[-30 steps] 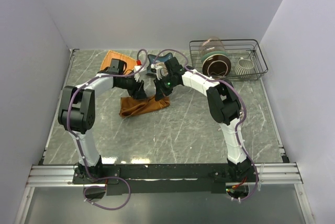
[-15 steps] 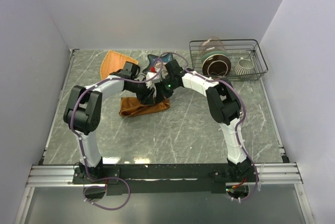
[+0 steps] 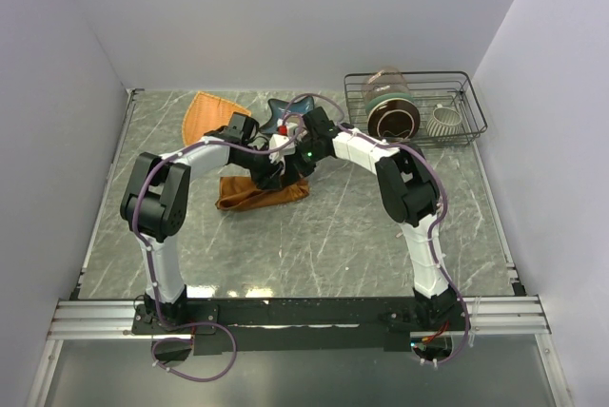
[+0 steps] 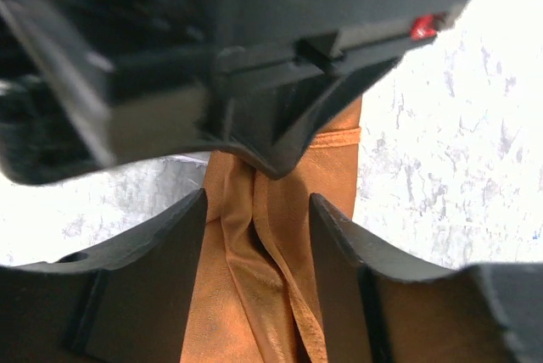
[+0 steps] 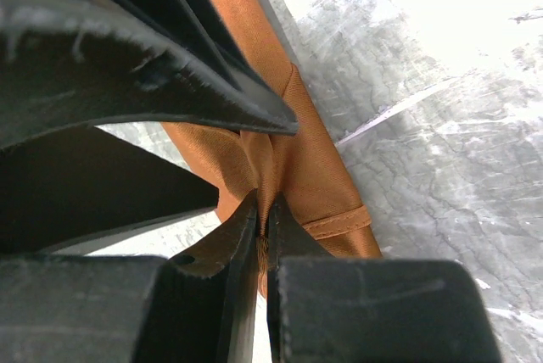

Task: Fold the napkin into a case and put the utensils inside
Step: Pass from the right arm to the left

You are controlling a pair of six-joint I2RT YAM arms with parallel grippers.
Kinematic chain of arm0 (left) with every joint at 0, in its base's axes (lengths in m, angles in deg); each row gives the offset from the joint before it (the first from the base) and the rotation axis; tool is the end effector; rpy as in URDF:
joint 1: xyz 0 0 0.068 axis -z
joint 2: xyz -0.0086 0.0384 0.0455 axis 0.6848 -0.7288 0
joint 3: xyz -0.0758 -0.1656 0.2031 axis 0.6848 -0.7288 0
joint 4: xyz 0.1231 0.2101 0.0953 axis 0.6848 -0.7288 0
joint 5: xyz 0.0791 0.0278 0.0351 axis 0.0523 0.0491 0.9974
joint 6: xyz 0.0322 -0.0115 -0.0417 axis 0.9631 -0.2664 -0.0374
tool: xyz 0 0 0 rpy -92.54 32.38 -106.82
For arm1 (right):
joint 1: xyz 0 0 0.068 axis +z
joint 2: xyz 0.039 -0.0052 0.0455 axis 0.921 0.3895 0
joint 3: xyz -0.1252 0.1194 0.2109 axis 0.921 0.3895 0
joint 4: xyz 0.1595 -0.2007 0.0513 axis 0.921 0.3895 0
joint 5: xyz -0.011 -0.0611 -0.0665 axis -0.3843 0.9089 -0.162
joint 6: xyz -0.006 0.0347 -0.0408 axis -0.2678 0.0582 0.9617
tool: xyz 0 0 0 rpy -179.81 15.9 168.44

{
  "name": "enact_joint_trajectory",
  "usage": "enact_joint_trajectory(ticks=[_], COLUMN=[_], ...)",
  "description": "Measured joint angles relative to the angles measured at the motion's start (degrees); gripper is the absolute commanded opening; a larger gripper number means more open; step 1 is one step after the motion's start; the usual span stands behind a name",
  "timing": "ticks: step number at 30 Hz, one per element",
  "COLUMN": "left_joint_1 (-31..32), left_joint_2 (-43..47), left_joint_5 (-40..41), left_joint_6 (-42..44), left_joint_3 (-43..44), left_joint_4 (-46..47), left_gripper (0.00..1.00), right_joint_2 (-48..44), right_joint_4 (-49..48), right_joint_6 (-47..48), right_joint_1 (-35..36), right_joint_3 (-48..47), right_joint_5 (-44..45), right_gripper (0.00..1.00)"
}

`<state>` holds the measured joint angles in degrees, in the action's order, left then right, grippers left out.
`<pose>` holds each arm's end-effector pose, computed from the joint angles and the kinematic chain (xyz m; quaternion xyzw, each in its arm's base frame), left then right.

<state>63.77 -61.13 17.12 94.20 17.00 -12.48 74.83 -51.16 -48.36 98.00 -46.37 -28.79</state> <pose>0.3660 -0.1624 0.1772 0.5342 0.7357 -0.2976 0.2911 0.3971 0.2654 0.1640 -0.3781 0.8206 0.3898 0.1780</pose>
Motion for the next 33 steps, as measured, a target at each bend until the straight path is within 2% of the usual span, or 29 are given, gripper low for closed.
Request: enact_joint_trajectory(ticks=[5,12,18,19,21,22,24,26,28,33], left_joint_1=[0.07,0.55,1.09,1.2,1.49,1.62,1.86,1.92,1.92,1.99], left_joint_2=[-0.11,-1.29,-2.62,-2.75,-3.04,-3.19,-3.69,-4.0,-4.02,-4.02], left_joint_5=[0.0,0.26,0.46,0.46,0.46,0.52,0.76,1.18,1.53,2.36], left_joint_6=[1.4,1.16,1.01,1.11,1.38,1.44,1.9,2.32,2.38,1.46], left_joint_3=[1.2,3.17,4.07,4.24,4.76,5.05,6.08,6.8,7.08,7.76], left_joint_4=[-1.51,-2.25,-2.78,-3.26,-4.26,-4.68,-5.88,-6.67,-7.61,-9.9], left_gripper=[0.46,0.45,0.32,0.25,0.19,0.14,0.08,0.01,0.01,0.01], right_joint_2=[0.0,0.0,0.0,0.0,0.0,0.0,0.0,0.0,-0.02,-0.44], right_joint_4=[-0.42,-0.96,-1.03,-1.03,-1.18,-1.22,-1.09,-0.87,-0.72,0.31], right_joint_6=[-0.24,-0.24,-0.2,-0.2,-0.2,-0.2,-0.13,-0.09,0.09,-0.46], right_joint_1=[-0.35,-0.66,-0.79,-0.87,-1.07,-1.18,-1.36,-1.57,-1.77,-2.6], right_joint_3=[0.02,0.37,0.42,0.48,0.72,0.81,1.05,1.09,1.09,1.11], right_joint_5=[-0.83,-1.55,-2.01,-2.01,-2.19,-2.19,-2.12,-2.21,-1.9,-1.18], right_gripper=[0.11,0.11,0.11,0.11,0.13,0.18,0.23,0.34,0.44,0.54])
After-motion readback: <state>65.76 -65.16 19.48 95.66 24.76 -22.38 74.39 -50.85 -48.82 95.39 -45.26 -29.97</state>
